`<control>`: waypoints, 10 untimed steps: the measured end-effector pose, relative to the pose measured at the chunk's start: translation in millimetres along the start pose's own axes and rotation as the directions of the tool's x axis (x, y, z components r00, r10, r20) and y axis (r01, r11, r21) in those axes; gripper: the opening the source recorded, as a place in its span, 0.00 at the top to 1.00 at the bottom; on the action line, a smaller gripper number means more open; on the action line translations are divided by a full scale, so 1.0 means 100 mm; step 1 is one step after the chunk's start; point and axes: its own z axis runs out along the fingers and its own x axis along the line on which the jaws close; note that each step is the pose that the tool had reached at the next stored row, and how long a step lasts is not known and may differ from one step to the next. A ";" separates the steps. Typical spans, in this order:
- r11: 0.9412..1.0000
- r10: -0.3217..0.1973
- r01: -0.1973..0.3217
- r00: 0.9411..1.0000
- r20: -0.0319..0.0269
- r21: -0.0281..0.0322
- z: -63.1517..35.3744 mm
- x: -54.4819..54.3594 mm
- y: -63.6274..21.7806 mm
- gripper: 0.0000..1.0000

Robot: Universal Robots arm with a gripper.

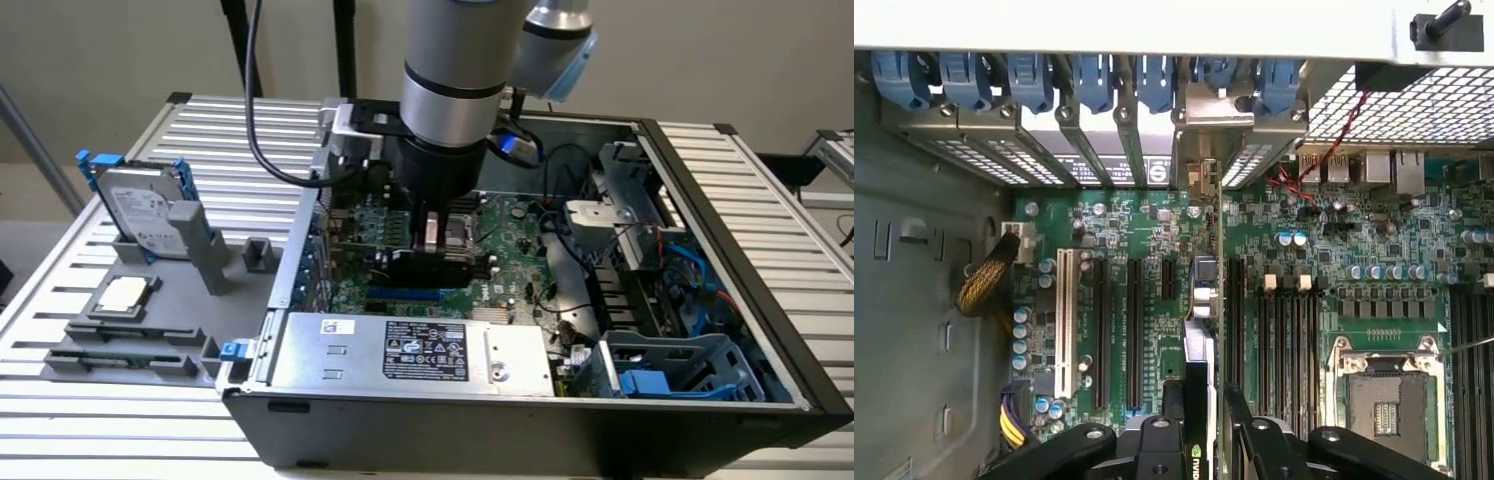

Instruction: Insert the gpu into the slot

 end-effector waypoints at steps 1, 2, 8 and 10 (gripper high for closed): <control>1.000 0.000 0.000 1.000 0.000 0.000 0.006 0.00 0.007 0.74; 1.000 0.000 0.000 1.000 0.000 0.000 0.012 0.00 0.014 0.74; 1.000 0.000 0.000 1.000 0.000 0.001 0.026 0.00 0.033 0.74; 1.000 0.000 0.000 1.000 0.000 0.001 0.038 0.00 0.032 0.74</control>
